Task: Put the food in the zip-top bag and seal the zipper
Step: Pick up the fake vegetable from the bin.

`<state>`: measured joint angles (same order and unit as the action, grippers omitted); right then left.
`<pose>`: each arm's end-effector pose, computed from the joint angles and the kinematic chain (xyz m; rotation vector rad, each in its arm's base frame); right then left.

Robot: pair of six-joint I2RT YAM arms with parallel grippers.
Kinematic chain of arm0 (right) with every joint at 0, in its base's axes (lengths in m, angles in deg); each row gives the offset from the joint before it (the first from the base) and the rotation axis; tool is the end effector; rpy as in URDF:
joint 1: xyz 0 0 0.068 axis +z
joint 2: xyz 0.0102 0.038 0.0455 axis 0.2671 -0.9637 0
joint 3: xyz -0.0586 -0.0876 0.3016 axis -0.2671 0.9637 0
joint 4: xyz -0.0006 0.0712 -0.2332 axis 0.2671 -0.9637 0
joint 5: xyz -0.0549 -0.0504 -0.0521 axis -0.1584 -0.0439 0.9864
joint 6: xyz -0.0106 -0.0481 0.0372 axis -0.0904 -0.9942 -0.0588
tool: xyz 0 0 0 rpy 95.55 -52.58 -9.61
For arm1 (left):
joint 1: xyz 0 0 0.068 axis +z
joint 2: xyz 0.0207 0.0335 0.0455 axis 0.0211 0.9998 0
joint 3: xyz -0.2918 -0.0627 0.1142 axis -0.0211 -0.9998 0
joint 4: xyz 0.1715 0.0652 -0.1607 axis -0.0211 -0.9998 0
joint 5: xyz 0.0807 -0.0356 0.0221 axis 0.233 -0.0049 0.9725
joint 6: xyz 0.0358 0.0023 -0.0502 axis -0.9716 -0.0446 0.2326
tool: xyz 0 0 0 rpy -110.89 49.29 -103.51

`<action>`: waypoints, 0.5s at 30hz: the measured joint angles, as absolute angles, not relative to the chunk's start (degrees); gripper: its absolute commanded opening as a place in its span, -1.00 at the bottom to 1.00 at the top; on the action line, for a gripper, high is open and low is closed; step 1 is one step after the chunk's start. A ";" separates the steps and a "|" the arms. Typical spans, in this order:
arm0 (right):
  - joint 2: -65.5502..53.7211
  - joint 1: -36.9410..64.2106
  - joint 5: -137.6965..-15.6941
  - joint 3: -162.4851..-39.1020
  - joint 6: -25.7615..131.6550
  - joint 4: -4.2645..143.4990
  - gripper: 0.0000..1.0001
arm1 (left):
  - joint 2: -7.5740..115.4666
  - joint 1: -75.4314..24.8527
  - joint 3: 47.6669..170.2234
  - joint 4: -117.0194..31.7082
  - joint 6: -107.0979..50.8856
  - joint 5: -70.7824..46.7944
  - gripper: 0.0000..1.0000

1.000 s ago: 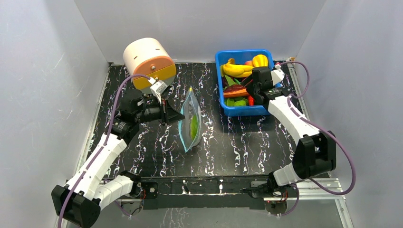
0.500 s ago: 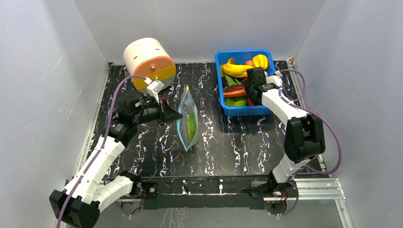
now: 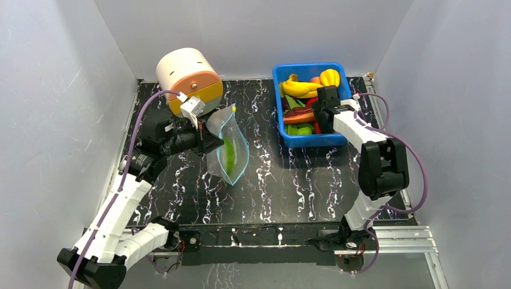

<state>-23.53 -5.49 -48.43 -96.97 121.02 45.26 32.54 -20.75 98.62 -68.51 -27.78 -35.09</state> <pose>0.3659 0.0478 0.2806 1.4188 1.9498 0.2387 0.1411 -0.0830 0.4251 0.5570 1.8231 -0.9108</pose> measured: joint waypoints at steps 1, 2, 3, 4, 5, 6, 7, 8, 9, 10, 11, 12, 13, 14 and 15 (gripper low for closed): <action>-23.79 -5.54 -48.43 -96.99 121.09 45.48 0.31 | 32.41 -20.72 97.88 -68.11 -27.83 -35.50 -1.00; -24.16 -5.58 -48.43 -97.06 121.16 45.83 0.31 | 32.28 -20.75 96.92 -67.65 -27.83 -35.98 -1.00; -24.67 -5.78 -48.52 -97.21 121.18 46.20 0.31 | 32.19 -20.75 95.78 -67.24 -27.81 -36.38 -1.00; -25.10 -5.91 -48.67 -97.43 121.18 46.36 0.31 | 32.17 -20.72 94.62 -66.96 -27.81 -36.73 -1.00; -25.52 -6.13 -48.72 -97.71 121.16 46.51 0.30 | 32.19 -20.75 93.64 -66.71 -27.78 -37.01 -1.00; -25.80 -6.34 -48.87 -97.91 121.13 46.71 0.29 | 32.32 -20.75 92.48 -66.58 -27.72 -37.38 -1.00; -25.95 -6.61 -49.07 -97.98 121.09 46.97 0.28 | 32.47 -20.75 91.45 -66.19 -27.59 -37.73 -1.00; -26.11 -6.76 -49.18 -98.02 121.02 47.14 0.28 | 32.60 -20.75 90.58 -65.69 -27.26 -38.19 -1.00; -26.35 -6.96 -49.26 -98.04 121.00 47.38 0.28 | 32.71 -20.75 89.86 -65.12 -26.76 -38.82 -1.00; -26.52 -7.04 -49.28 -98.04 120.98 47.58 0.27 | 32.82 -20.72 89.37 -64.42 -26.12 -39.41 -1.00; -26.74 -7.22 -49.31 -98.06 120.96 47.80 0.27 | 32.93 -20.75 89.09 -63.74 -25.27 -40.22 -1.00; -26.94 -7.35 -49.37 -98.09 120.83 48.04 0.26 | 33.02 -20.75 88.83 -62.43 -24.13 -41.16 -1.00; -27.09 -7.39 -49.42 -98.09 120.74 48.21 0.26 | 33.02 -20.75 88.57 -61.23 -23.30 -41.91 -1.00; -27.22 -7.44 -49.50 -98.06 120.54 48.34 0.27 | 32.97 -20.75 88.22 -59.87 -22.32 -42.65 -1.00; -27.29 -7.50 -49.57 -98.06 120.26 48.50 0.30 | 32.89 -20.75 87.82 -58.63 -21.40 -43.28 -1.00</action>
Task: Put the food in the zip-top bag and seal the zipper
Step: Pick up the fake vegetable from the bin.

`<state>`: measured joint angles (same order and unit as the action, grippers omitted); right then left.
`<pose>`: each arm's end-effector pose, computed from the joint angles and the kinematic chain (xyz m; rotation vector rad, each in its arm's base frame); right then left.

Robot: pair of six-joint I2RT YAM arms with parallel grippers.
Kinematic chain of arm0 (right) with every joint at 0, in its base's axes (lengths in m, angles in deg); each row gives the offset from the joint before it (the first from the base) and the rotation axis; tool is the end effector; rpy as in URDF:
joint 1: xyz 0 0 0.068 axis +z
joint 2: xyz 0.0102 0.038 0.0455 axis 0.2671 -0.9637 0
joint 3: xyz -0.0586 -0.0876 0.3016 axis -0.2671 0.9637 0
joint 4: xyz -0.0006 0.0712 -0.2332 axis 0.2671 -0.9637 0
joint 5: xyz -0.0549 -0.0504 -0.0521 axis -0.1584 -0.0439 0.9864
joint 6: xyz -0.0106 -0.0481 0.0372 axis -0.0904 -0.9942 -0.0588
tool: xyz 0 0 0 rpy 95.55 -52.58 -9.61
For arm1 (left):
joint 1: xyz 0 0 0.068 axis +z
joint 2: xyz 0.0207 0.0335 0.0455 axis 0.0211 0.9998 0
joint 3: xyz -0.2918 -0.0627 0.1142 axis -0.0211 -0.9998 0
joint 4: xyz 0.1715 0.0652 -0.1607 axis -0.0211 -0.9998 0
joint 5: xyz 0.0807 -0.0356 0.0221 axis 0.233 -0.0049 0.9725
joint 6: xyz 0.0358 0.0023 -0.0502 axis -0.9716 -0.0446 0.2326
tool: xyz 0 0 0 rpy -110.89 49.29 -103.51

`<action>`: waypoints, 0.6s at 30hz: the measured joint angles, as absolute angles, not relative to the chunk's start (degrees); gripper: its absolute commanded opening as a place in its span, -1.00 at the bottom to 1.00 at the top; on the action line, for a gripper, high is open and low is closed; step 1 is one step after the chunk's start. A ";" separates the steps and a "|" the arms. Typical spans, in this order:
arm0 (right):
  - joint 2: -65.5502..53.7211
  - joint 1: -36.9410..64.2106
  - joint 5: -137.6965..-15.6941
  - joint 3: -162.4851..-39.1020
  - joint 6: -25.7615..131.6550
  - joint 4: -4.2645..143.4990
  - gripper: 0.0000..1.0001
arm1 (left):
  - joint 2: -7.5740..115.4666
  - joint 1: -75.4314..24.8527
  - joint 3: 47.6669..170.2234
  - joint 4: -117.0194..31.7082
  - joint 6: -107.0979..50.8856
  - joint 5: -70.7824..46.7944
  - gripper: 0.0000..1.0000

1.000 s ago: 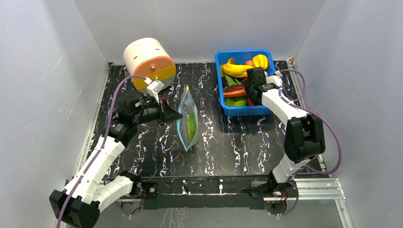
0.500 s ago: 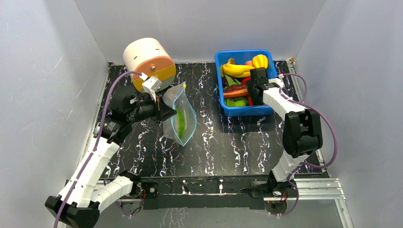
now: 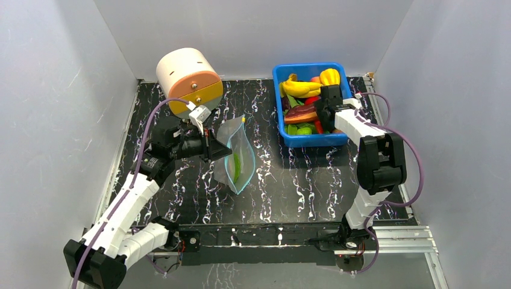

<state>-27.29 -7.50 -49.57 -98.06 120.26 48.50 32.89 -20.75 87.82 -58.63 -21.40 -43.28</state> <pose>0.3857 0.0384 0.2667 1.4350 1.9379 0.2442 0.1489 -0.0920 0.3815 0.5612 1.8718 -1.1170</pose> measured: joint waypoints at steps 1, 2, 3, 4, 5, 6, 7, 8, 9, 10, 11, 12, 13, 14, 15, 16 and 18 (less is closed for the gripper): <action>-27.31 -7.61 -49.74 -98.06 119.91 48.74 0.35 | 32.80 -20.75 87.28 -57.32 -20.51 -43.83 -1.00; -27.33 -7.68 -49.94 -98.06 119.67 48.98 0.41 | 32.73 -20.75 86.84 -56.53 -19.87 -44.20 -1.00; -27.38 -7.79 -50.36 -98.06 119.43 49.35 0.49 | 32.69 -20.75 86.40 -55.85 -19.30 -44.57 -1.00; -27.38 -7.92 -50.75 -98.04 119.10 49.70 0.59 | 32.71 -20.75 86.16 -55.48 -18.85 -44.90 -1.00; -27.40 -8.05 -51.19 -98.04 118.66 50.20 0.65 | 32.73 -20.75 86.03 -55.22 -18.56 -45.08 -1.00; -27.44 -8.16 -51.51 -98.02 118.38 50.73 0.70 | 32.73 -20.75 85.92 -55.09 -18.43 -45.25 -1.00; -27.55 -8.38 -51.89 -98.02 118.14 51.19 0.73 | 32.73 -20.75 85.88 -54.98 -18.21 -45.36 -1.00; -27.70 -8.53 -52.34 -98.02 117.94 51.56 0.75 | 32.71 -20.75 85.77 -54.82 -18.06 -45.40 -1.00; -27.99 -8.73 -52.78 -98.02 117.72 51.99 0.76 | 32.69 -20.75 85.57 -54.54 -17.99 -45.42 -1.00; -28.32 -8.86 -53.20 -98.02 117.37 52.41 0.76 | 32.69 -20.75 85.40 -54.34 -17.93 -45.45 -1.00; -28.56 -8.95 -53.68 -98.02 117.09 52.61 0.76 | 32.67 -20.75 85.18 -54.08 -17.77 -45.42 -1.00; -28.99 -9.08 -54.03 -98.02 116.78 52.83 0.76 | 32.65 -20.75 84.94 -53.86 -17.69 -45.42 -1.00; -29.50 -9.25 -54.46 -98.02 116.63 53.11 0.75 | 32.60 -20.75 84.74 -53.75 -17.58 -45.42 -1.00; -30.04 -9.51 -55.01 -98.02 116.48 53.42 0.73 | 32.60 -20.75 84.65 -53.73 -17.49 -45.42 -1.00; -30.59 -9.75 -55.58 -98.02 116.50 53.72 0.70 | 32.60 -20.75 84.65 -53.73 -17.36 -45.45 -1.00; -31.03 -9.97 -56.02 -98.02 116.50 54.07 0.67 | 32.60 -20.75 84.65 -53.69 -17.34 -45.47 -1.00; -31.20 -10.32 -57.02 -98.02 116.52 54.51 0.57 | 32.56 -20.75 84.65 -53.69 -17.25 -45.49 -1.00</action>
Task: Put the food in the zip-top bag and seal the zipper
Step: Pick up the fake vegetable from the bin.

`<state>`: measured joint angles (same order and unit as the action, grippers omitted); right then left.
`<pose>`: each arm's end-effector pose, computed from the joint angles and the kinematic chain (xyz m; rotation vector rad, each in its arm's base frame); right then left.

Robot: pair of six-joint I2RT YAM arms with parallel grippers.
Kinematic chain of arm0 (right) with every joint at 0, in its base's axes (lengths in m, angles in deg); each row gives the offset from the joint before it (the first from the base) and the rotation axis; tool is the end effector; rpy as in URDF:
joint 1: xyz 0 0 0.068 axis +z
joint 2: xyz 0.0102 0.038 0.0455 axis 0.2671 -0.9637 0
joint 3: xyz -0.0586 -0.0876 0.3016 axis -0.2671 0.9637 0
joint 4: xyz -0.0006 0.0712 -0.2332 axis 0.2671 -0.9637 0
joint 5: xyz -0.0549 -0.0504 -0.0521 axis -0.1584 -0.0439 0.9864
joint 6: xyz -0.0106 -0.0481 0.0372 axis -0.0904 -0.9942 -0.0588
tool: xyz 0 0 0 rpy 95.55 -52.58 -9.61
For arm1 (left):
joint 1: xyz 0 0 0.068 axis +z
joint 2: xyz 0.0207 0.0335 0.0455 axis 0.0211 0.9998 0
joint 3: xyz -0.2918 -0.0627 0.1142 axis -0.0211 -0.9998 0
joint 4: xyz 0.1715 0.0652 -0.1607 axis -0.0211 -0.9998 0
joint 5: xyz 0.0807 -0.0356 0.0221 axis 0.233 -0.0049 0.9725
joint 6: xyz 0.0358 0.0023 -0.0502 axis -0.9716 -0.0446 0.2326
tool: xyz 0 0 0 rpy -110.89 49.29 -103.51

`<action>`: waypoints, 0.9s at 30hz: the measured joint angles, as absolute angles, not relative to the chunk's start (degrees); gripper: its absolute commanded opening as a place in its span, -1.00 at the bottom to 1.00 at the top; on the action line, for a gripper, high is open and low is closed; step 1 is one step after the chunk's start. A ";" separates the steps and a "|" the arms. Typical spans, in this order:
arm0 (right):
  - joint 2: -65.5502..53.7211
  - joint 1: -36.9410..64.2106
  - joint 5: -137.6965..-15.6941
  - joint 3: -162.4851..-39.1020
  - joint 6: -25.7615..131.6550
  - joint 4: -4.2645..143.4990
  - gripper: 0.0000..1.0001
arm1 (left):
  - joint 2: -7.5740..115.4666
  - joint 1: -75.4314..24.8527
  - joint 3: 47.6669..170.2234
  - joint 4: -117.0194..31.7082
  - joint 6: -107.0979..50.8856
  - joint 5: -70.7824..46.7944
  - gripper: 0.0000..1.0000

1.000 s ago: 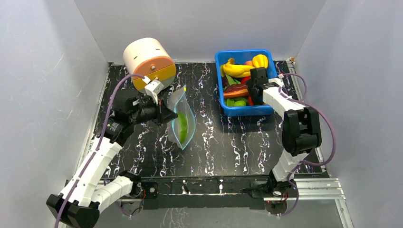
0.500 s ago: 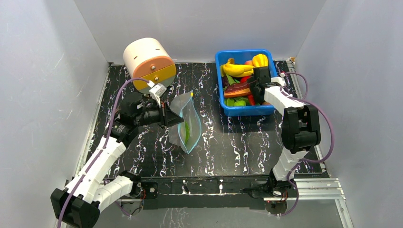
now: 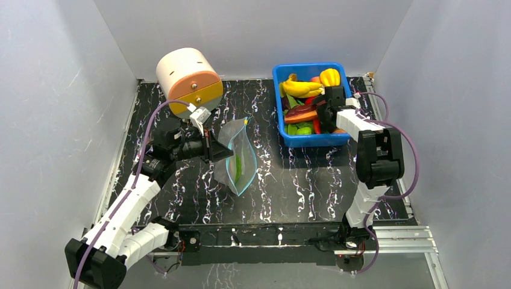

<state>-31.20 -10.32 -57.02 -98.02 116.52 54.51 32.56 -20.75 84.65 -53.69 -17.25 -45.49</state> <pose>0.4069 0.0270 0.2475 1.3914 1.9983 0.3516 0.1489 -0.0934 0.3732 0.5358 1.8618 -1.1951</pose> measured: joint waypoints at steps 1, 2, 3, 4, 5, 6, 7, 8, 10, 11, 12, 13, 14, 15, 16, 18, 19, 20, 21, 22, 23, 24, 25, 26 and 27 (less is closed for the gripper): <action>-31.20 -10.39 -57.39 -97.98 116.46 54.92 0.53 | 32.54 -20.75 84.65 -53.69 -17.21 -45.49 -1.00; -31.18 -10.41 -57.72 -97.71 116.26 55.75 0.47 | 32.52 -20.75 84.65 -53.69 -17.18 -45.49 -1.00; -31.18 -10.41 -58.16 -97.08 115.93 56.93 0.40 | 32.49 -20.75 84.65 -53.71 -17.18 -45.47 -1.00; -31.11 -10.41 -58.36 -96.56 115.58 57.92 0.32 | 32.43 -20.75 84.65 -53.71 -17.21 -45.40 -1.00; -30.92 -10.48 -58.60 -95.83 115.19 59.21 0.25 | 32.36 -20.75 84.65 -53.73 -17.21 -45.34 -1.00; -30.63 -10.54 -58.97 -95.13 114.84 60.32 0.17 | 32.30 -20.75 84.65 -53.75 -17.23 -45.29 -1.00; -30.13 -10.61 -59.58 -94.19 114.18 61.66 0.09 | 32.25 -20.75 84.65 -53.73 -17.23 -45.27 -1.00; -29.54 -10.63 -60.04 -93.25 113.53 62.79 0.02 | 32.23 -20.75 84.65 -53.75 -17.23 -45.27 -1.00; -28.53 -10.65 -60.80 -91.94 112.30 64.74 -0.10 | 32.19 -20.75 84.65 -53.75 -17.23 -45.27 -1.00; -28.18 -10.65 -61.13 -91.75 111.87 65.26 -0.13 | 32.17 -20.75 84.63 -53.75 -17.23 -45.23 -1.00; -27.94 -10.65 -61.39 -91.72 111.41 65.72 -0.17 | 32.10 -20.75 84.59 -53.75 -17.23 -45.12 -1.00; -27.62 -10.65 -61.81 -91.72 110.88 66.18 -0.18 | 32.04 -20.75 84.54 -53.82 -17.27 -45.03 -1.00; -27.22 -10.63 -62.11 -91.72 110.49 66.51 -0.19 | 32.01 -20.75 84.54 -53.97 -17.56 -44.77 -1.00; -26.81 -10.63 -62.44 -91.72 110.14 66.75 -0.20 | 32.01 -20.75 84.59 -54.37 -18.06 -44.35 -1.00; -26.41 -10.63 -62.75 -91.72 109.77 67.05 -0.20 | 32.01 -20.75 84.70 -55.06 -18.65 -43.83 -1.00; -25.63 -10.61 -63.47 -91.72 108.89 67.67 -0.20 | 32.32 -20.75 85.75 -58.10 -20.53 -41.95 -1.00; -25.28 -10.61 -63.80 -91.72 108.48 67.82 -0.20 | 32.56 -20.75 86.60 -59.57 -21.45 -41.05 -1.00; -24.99 -10.63 -64.13 -91.72 107.98 67.88 -0.19 | 32.82 -20.77 87.52 -60.81 -22.25 -40.20 -1.00; -24.71 -10.63 -64.34 -91.72 107.56 67.88 -0.19 | 33.00 -20.77 88.30 -61.67 -22.85 -39.61 -1.00; -24.49 -10.63 -64.50 -91.72 107.19 67.86 -0.19 | 33.19 -20.77 89.27 -62.50 -23.48 -38.98 -1.00; -24.25 -10.63 -64.52 -91.72 106.71 67.80 -0.19 | 33.39 -20.77 90.12 -63.11 -23.92 -38.54 -1.00; -23.94 -10.63 -64.48 -91.72 106.18 67.56 -0.19 | 33.59 -20.77 90.80 -63.41 -24.29 -38.19 -1.00; -23.53 -10.61 -64.28 -91.72 105.81 67.23 -0.20 | 33.81 -20.77 91.41 -63.63 -24.51 -37.95 -1.00; -23.05 -10.61 -63.91 -91.72 105.35 67.01 -0.29 | 34.05 -20.77 91.89 -63.70 -24.59 -37.80 -1.00; -22.48 -10.63 -63.38 -91.72 104.79 66.81 -0.48 | 34.31 -20.77 92.22 -63.74 -24.64 -37.75 -1.00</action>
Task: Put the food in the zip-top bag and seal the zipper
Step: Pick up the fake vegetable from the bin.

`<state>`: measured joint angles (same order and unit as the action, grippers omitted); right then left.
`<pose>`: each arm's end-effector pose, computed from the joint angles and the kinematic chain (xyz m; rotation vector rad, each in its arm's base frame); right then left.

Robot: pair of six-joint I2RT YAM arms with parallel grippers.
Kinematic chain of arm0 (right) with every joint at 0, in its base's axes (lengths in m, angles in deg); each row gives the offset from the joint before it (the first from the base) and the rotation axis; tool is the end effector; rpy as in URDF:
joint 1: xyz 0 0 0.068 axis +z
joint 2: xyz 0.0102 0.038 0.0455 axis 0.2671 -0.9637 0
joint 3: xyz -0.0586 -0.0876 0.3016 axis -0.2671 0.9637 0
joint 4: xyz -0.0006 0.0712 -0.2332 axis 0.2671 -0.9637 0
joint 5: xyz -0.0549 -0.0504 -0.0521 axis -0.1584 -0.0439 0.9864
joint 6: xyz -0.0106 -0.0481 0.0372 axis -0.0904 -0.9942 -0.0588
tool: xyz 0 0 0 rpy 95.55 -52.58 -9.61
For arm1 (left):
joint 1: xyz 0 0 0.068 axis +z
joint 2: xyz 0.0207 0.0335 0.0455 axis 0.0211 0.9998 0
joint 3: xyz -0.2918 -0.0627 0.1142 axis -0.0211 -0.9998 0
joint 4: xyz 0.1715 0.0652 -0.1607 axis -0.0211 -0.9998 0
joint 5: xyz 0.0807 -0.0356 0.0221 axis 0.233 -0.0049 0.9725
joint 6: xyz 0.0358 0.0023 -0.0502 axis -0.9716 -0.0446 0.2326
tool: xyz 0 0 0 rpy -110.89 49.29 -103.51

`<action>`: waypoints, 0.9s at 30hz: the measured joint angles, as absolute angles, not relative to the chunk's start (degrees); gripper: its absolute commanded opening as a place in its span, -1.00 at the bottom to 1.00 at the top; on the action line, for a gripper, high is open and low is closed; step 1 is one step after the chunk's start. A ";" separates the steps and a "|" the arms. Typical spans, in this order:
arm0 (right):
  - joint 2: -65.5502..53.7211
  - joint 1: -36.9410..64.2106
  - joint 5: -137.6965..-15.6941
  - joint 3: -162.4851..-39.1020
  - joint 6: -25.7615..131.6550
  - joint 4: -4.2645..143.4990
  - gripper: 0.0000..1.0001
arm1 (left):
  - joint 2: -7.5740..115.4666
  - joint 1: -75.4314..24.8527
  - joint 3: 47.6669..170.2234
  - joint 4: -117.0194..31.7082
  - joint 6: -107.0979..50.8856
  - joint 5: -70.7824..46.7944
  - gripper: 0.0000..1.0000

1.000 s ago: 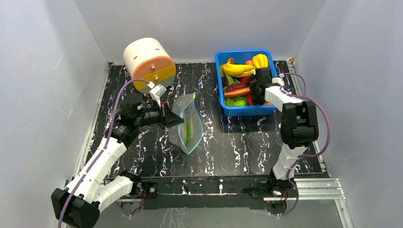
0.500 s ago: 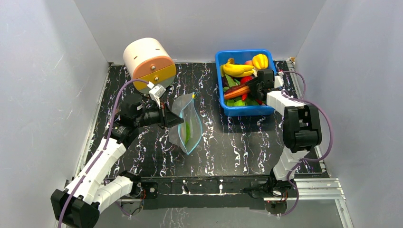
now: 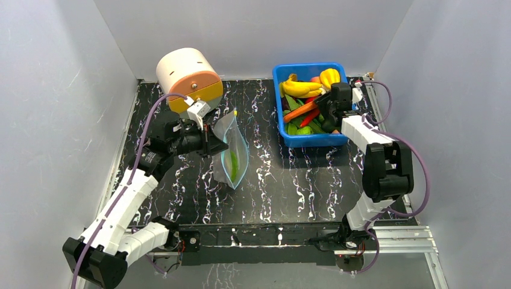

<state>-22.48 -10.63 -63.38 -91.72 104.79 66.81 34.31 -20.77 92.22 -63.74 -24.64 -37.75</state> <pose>0.3843 0.0280 0.2891 1.0544 1.9509 0.5207 0.1547 -0.0905 0.3930 0.5346 1.9008 -0.9943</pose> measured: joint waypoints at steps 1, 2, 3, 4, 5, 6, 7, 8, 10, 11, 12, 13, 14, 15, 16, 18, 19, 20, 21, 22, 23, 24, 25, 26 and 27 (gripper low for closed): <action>-21.80 -10.63 -62.95 -91.72 104.22 66.60 -0.59 | 34.64 -20.77 92.48 -63.76 -24.64 -37.73 -1.00; -21.23 -10.63 -62.64 -91.72 103.58 66.46 -0.62 | 34.92 -20.77 92.54 -63.72 -24.59 -37.73 -1.00; -20.43 -10.63 -62.38 -91.72 102.88 66.42 -0.62 | 35.14 -20.77 92.57 -63.74 -24.53 -37.73 -1.00; -19.88 -10.63 -62.20 -91.75 102.16 66.42 -0.62 | 35.31 -20.77 92.57 -63.79 -24.48 -37.73 -1.00; -19.27 -10.63 -62.03 -91.79 101.51 66.40 -0.62 | 35.44 -20.77 92.57 -63.76 -24.46 -37.73 -1.00; -18.76 -10.63 -61.87 -91.86 100.87 66.38 -0.62 | 35.47 -20.77 92.57 -63.79 -24.46 -37.73 -1.00; -18.39 -10.63 -61.70 -91.99 100.33 66.25 -0.62 | 35.47 -20.77 92.57 -63.83 -24.48 -37.73 -1.00; -18.17 -10.63 -61.48 -92.10 100.04 66.11 -0.63 | 35.47 -20.77 92.59 -63.92 -24.51 -37.73 -1.00; -17.96 -10.63 -61.24 -92.12 99.89 65.98 -0.65 | 35.62 -20.77 92.74 -64.35 -24.55 -37.73 -1.00; -17.96 -10.63 -61.24 -92.12 99.89 65.85 -0.65 | 35.73 -20.77 92.81 -64.53 -24.57 -37.71 -1.00; -17.96 -10.63 -61.28 -92.12 99.89 65.66 -0.65 | 35.79 -20.77 92.83 -64.55 -24.55 -37.71 -1.00; -17.96 -10.63 -61.31 -92.10 99.89 65.46 -0.65 | 35.88 -20.77 92.83 -64.55 -24.53 -37.69 -1.00; -17.93 -10.63 -61.39 -92.05 99.80 65.39 -0.65 | 35.90 -20.77 92.83 -64.55 -24.48 -37.62 -1.00; -17.89 -10.63 -61.50 -92.01 99.69 65.37 -0.65 | 35.90 -20.77 92.83 -64.55 -24.46 -37.60 -1.00; -17.78 -10.63 -61.52 -91.99 99.41 65.33 -0.66 | 35.90 -20.77 92.83 -64.55 -24.38 -37.60 -1.00; -17.30 -10.63 -61.57 -91.99 98.75 65.31 -0.68 | 36.06 -20.77 92.98 -64.55 -24.20 -37.58 -1.00; -16.97 -10.63 -61.55 -91.99 98.49 65.28 -0.70 | 36.23 -20.77 93.16 -64.55 -24.07 -37.51 -1.00; -16.45 -10.63 -61.50 -91.99 98.03 65.28 -0.73 | 36.38 -20.77 93.35 -64.57 -23.89 -37.40 -1.00; -15.81 -10.63 -61.46 -91.99 97.55 65.26 -0.75 | 36.52 -20.77 93.51 -64.51 -23.59 -37.29 -1.00; -15.07 -10.63 -61.39 -91.99 97.11 65.26 -0.76 | 36.60 -20.77 93.59 -64.51 -23.37 -37.23 -1.00; -14.24 -10.63 -61.28 -91.99 96.63 65.22 -0.76 | 36.69 -20.77 93.72 -64.51 -23.13 -37.16 -1.00; -13.37 -10.63 -61.24 -91.97 96.06 65.20 -0.76 | 36.84 -20.77 93.86 -64.49 -22.87 -37.14 -1.00; -12.43 -10.63 -61.24 -91.90 95.56 65.26 -0.76 | 37.00 -20.77 93.96 -64.46 -22.58 -37.10 -1.00; -11.59 -10.63 -61.24 -91.79 95.15 65.28 -0.76 | 37.13 -20.77 94.03 -64.46 -22.45 -36.99 -1.00; -10.55 -10.63 -61.28 -91.57 94.38 65.33 -0.76 | 37.26 -20.77 94.12 -64.46 -22.23 -36.73 -1.00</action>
